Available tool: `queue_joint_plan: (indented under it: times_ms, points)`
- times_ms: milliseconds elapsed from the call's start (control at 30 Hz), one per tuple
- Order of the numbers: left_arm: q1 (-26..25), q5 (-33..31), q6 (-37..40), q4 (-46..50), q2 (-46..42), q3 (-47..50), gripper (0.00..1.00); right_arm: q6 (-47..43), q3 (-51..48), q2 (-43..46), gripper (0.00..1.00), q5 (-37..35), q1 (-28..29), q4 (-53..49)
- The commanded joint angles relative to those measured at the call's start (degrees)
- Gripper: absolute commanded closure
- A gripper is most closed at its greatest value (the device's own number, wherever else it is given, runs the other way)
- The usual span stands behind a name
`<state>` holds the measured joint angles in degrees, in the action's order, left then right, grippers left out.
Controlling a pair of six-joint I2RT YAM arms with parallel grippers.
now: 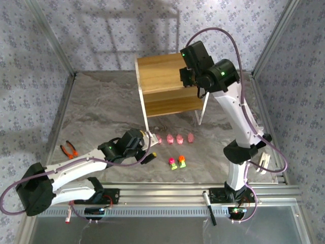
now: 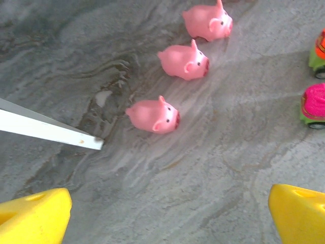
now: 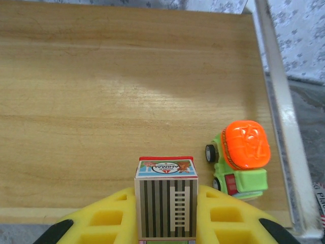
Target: Place and organize the plastic toys onto the shelf
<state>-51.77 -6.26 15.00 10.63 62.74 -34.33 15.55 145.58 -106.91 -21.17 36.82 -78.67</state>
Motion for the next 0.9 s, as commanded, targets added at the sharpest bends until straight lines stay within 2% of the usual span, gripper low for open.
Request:
queue_joint_plan:
  times_ms: [0,167,767,867]
  points:
    - [0.79,-2.10,1.25,-2.11,-1.22,-0.70,0.00,-0.17,2.50,-0.59,0.76,4.39,-1.02,-0.22]
    - [0.79,-0.78,0.72,-1.14,-1.83,-0.26,0.00,-0.17,6.53,-3.09,0.76,4.99,-1.54,-2.36]
    - [0.79,-0.09,0.04,-1.06,-2.65,0.40,0.00,0.18,6.65,-4.80,0.75,6.59,-2.92,-2.89]
    - [0.73,-0.06,-0.06,-0.97,-2.62,0.45,0.00,0.13,6.65,-5.06,0.72,6.92,-3.29,-2.81]
